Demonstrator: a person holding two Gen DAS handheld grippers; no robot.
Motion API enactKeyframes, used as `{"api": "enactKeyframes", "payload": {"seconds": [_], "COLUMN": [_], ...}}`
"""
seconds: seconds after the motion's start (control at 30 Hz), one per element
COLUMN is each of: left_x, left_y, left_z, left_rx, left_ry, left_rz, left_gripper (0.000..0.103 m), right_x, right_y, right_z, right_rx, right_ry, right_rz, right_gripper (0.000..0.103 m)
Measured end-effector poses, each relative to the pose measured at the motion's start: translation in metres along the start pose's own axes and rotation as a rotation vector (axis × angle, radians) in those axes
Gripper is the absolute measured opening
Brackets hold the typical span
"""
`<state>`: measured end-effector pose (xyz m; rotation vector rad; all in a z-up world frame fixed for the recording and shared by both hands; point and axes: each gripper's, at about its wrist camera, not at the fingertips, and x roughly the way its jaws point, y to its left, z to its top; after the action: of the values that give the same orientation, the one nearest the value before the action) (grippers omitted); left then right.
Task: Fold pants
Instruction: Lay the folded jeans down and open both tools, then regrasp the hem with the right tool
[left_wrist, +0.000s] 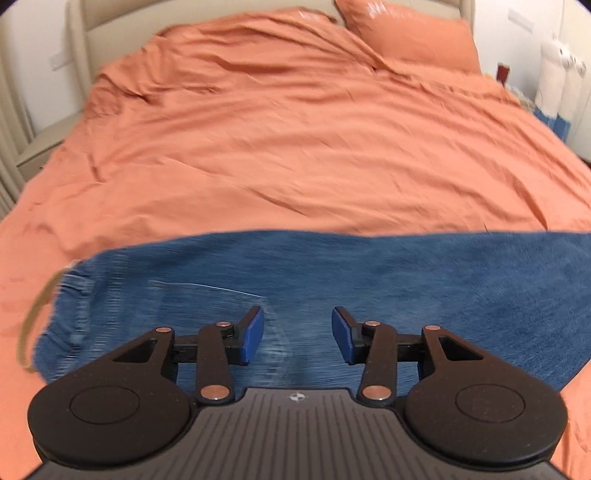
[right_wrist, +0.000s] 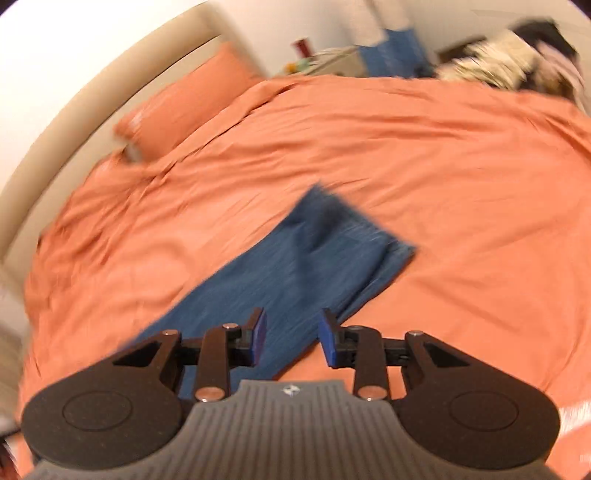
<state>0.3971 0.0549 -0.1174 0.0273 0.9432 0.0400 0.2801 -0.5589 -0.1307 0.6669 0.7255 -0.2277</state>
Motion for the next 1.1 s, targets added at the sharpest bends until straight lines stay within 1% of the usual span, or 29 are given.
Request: {"api": "enactKeyframes", "payload": {"seconds": [0.13,0.23,0.33,0.4,0.43,0.47,0.53,0.57,0.6,0.63,0.7,0.73,0.8,0.87,0.97,1.03,1.07,1.1], "left_x": [0.034,0.054,0.072,0.08,0.082,0.084,0.088,0.09,0.091,0.091,0.092,0.092,0.09,0.089,0.087,0.08,0.077,0.073], "left_y": [-0.029,-0.043,-0.046,-0.045,-0.044,-0.044,-0.045,-0.046,-0.047,-0.047,-0.049,-0.05,-0.052,-0.053,-0.056,-0.06,-0.061,-0.066], "left_z": [0.003,-0.001,-0.008,-0.014,-0.015,-0.017,-0.018,-0.019,-0.019,-0.019,-0.018,-0.019,-0.022,-0.023,-0.022,-0.02,-0.017,-0.018], "left_rx": [0.028,0.053,0.052,0.042,0.037,0.035,0.037,0.041,0.043,0.045,0.049,0.049,0.048,0.044,0.055,0.074,0.088,0.102], "left_ry": [0.077,0.124,0.174,0.19,0.193,0.194,0.195,0.196,0.195,0.193,0.189,0.186,0.182,0.179,0.172,0.147,0.128,0.109], "left_rz": [0.019,0.041,0.062,0.067,0.067,0.068,0.072,0.075,0.079,0.082,0.086,0.086,0.089,0.094,0.104,0.117,0.121,0.116], "left_gripper": [0.051,0.051,0.051,0.051,0.051,0.051,0.051,0.051,0.051,0.051,0.051,0.051,0.051,0.051,0.051,0.051,0.051,0.051], "right_x": [0.044,0.082,0.119,0.136,0.142,0.145,0.145,0.141,0.134,0.123,0.097,0.089,0.093,0.109,0.119,0.12,0.119,0.115], "right_y": [-0.036,-0.058,-0.07,-0.078,-0.083,-0.087,-0.09,-0.087,-0.083,-0.079,-0.072,-0.071,-0.077,-0.086,-0.089,-0.088,-0.087,-0.088], "right_z": [0.035,0.05,0.053,0.054,0.053,0.052,0.054,0.056,0.057,0.059,0.062,0.062,0.058,0.049,0.041,0.04,0.041,0.041], "right_rx": [0.068,0.13,0.161,0.191,0.208,0.226,0.24,0.223,0.196,0.166,0.117,0.102,0.102,0.113,0.108,0.108,0.109,0.112], "right_ry": [0.009,0.036,0.063,0.072,0.074,0.077,0.081,0.078,0.063,0.038,-0.036,-0.049,-0.025,0.015,0.008,0.01,0.016,0.015], "right_rz": [0.001,0.013,0.001,0.001,0.008,0.019,0.036,0.052,0.057,0.064,0.075,0.056,0.021,-0.028,-0.045,-0.047,-0.042,-0.038], "right_gripper": [0.029,0.029,0.028,0.028,0.024,0.021,0.011,0.009,0.002,0.0,0.0,0.0,0.0,0.0,0.0,0.0,0.001,0.011]}}
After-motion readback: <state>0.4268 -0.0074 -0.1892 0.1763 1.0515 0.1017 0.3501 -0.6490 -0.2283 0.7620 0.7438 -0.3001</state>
